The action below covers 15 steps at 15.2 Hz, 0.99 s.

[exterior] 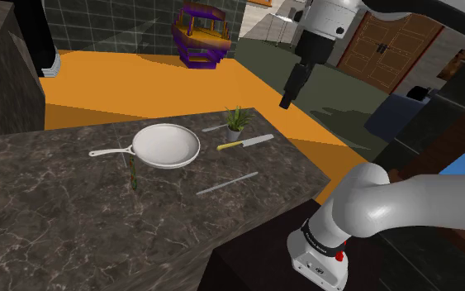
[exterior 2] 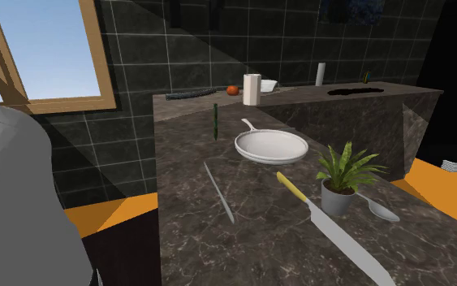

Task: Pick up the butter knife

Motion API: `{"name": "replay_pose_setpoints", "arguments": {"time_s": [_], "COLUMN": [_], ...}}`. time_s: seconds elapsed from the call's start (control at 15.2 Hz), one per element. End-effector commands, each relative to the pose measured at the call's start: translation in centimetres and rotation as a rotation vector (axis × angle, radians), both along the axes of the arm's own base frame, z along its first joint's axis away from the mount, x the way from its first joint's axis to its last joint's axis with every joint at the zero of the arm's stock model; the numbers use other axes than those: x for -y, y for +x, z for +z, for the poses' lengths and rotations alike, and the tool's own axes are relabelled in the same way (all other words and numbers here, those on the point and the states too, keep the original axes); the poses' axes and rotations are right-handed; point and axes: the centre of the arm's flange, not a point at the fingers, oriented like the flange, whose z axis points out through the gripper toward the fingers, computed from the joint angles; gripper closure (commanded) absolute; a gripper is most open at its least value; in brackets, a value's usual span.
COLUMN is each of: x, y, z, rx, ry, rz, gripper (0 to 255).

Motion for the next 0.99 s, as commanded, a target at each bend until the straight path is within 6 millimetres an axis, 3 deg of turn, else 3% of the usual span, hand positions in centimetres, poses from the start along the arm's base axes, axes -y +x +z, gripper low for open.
{"name": "replay_pose_setpoints", "arguments": {"time_s": [0.0, 0.92], "x": [0.0, -1.8], "y": [0.0, 3.9], "z": [0.0, -18.1], "rx": [0.000, 0.002], "ry": [0.000, -0.067], "rz": [0.000, 0.639], "gripper": [0, 0]}}
